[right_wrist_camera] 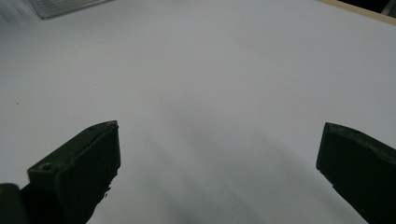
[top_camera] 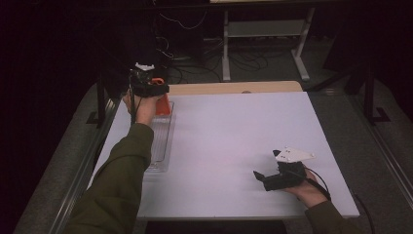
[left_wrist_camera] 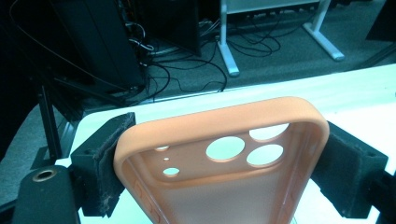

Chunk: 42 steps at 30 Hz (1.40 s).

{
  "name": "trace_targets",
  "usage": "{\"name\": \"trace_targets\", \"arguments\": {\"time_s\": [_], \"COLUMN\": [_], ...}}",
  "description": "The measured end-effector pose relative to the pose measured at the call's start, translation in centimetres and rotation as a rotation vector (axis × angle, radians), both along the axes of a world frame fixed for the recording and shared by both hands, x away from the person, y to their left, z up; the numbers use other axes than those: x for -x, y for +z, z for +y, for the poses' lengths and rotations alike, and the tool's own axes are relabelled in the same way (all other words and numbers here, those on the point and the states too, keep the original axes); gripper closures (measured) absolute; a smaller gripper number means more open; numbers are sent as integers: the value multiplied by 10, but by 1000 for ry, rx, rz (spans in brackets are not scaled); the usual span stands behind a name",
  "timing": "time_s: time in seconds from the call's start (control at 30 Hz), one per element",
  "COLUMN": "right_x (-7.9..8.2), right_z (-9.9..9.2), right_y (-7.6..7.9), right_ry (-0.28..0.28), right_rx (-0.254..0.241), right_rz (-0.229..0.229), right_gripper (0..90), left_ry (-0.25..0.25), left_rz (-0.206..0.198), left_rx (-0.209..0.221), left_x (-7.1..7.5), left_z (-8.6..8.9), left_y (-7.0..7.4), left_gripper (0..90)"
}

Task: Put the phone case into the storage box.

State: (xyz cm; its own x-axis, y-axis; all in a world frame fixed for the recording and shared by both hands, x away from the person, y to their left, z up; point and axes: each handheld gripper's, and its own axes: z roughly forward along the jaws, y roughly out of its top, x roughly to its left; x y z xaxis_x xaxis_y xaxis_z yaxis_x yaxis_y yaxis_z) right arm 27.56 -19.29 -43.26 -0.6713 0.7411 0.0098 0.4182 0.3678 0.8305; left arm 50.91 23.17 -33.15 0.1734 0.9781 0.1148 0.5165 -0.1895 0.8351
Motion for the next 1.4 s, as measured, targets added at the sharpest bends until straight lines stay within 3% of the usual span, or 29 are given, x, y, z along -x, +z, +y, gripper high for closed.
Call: {"name": "trace_targets", "arguments": {"time_s": [0.4,0.6,1.1,1.4], "right_x": [0,0,0,0], "right_z": [0,0,-1,-1], "right_y": [0,0,0,0], "right_ry": [1,2,2,3], "right_rx": [1,1,-4,-4], "right_rz": [-3,-4,-4,-4], "right_gripper": [0,0,0,0], "left_ry": [12,20,13,12], "left_rz": [59,67,52,24], "left_rx": [-27,-37,-70,-38], "left_x": [-8,-11,-17,-20], "left_z": [-1,-2,-4,-2], "left_y": [-17,-26,-30,-27], "left_gripper": [141,138,117,4]}}
